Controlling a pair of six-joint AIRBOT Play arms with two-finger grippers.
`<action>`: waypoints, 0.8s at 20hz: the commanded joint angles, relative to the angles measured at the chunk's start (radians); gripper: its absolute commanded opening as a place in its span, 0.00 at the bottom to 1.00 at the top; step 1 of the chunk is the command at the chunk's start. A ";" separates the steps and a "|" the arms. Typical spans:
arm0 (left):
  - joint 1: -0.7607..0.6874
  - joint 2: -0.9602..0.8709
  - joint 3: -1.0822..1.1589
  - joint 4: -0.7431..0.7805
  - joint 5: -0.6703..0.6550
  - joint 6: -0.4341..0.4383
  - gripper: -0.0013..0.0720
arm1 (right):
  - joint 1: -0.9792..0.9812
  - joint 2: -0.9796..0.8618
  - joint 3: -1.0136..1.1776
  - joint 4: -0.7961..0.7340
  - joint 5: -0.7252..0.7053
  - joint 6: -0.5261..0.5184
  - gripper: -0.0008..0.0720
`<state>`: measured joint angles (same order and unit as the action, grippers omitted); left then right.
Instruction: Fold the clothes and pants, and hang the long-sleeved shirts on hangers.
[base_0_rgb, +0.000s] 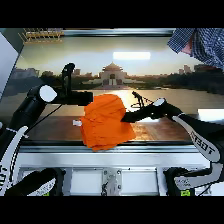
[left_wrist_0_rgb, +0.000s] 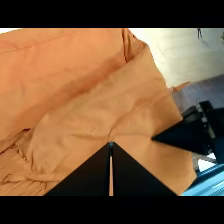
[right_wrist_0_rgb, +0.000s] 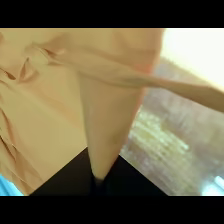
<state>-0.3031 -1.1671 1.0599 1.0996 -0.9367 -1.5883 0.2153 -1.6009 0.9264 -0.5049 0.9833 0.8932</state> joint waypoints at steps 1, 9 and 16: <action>-0.001 0.000 0.000 0.000 -0.011 -0.003 0.03 | -0.109 0.047 0.109 -0.301 -0.008 0.158 0.03; -0.001 0.000 0.000 0.000 -0.010 -0.006 0.03 | -0.866 0.166 0.193 -0.602 -0.101 0.478 0.03; -0.001 -0.004 -0.001 -0.001 -0.001 -0.018 0.03 | -1.201 0.280 0.074 -0.739 -0.093 0.701 0.03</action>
<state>-0.3035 -1.1690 1.0599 1.0985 -0.9413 -1.6009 -0.8837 -1.3857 1.0660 -1.1343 0.8925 1.4612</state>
